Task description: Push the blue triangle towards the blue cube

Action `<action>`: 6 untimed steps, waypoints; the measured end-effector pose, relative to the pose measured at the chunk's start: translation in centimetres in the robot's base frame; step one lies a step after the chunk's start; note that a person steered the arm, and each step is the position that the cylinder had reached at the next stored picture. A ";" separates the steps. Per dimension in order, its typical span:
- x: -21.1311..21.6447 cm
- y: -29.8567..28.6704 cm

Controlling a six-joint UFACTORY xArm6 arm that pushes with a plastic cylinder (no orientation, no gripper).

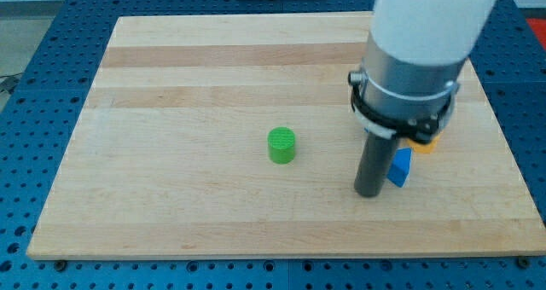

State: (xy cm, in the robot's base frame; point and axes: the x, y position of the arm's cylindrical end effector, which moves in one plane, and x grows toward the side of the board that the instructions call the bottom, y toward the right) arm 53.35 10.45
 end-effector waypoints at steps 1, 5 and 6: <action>-1.2 0.7; 4.3 3.5; 4.1 4.2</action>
